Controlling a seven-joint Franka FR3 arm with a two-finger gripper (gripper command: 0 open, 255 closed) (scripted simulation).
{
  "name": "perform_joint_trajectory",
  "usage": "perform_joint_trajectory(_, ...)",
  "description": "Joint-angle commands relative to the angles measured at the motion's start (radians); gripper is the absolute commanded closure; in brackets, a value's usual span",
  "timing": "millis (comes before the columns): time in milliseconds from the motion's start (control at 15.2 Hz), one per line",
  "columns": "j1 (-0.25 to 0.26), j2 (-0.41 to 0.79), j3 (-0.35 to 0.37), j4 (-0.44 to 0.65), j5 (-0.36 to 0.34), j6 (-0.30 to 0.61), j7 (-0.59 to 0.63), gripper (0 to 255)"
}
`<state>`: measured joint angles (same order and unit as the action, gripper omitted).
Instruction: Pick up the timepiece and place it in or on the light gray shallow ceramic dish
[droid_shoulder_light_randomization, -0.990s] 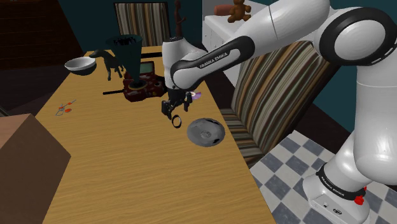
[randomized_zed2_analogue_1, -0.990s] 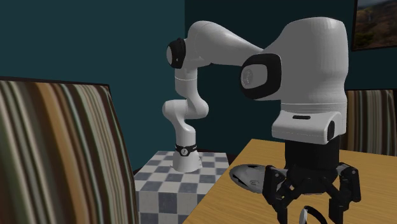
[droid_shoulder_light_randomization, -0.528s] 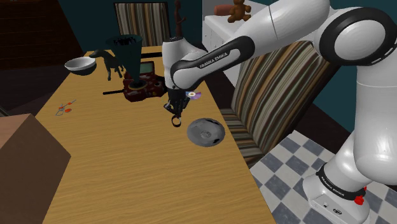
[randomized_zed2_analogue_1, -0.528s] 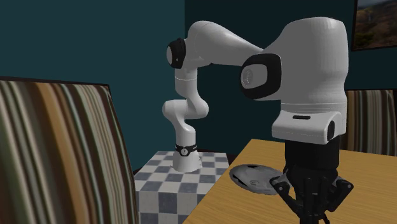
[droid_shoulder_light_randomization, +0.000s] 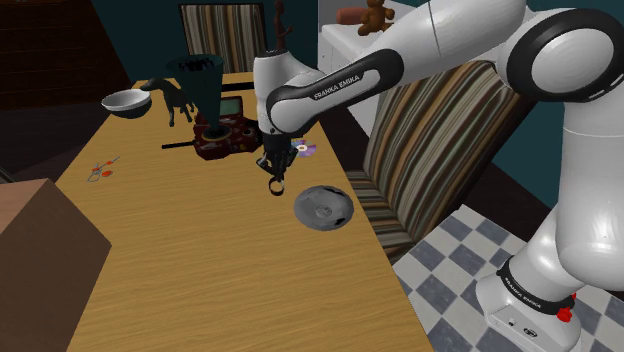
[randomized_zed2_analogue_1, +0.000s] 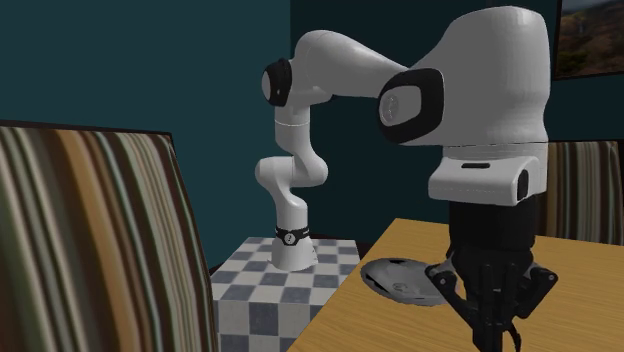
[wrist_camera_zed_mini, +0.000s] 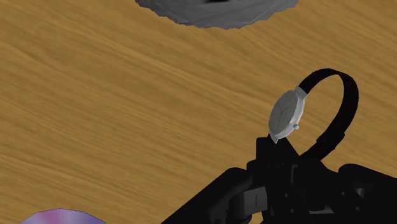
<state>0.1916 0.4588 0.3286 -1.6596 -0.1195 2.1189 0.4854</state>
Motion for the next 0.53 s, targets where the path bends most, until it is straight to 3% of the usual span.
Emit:
perform_joint_trajectory(0,-0.002,-0.012,0.002,0.008,0.004,-0.019,-0.002,255)
perform_joint_trajectory(462,-0.004,-0.044,0.009,0.057,0.017,-0.099,-0.008,255)
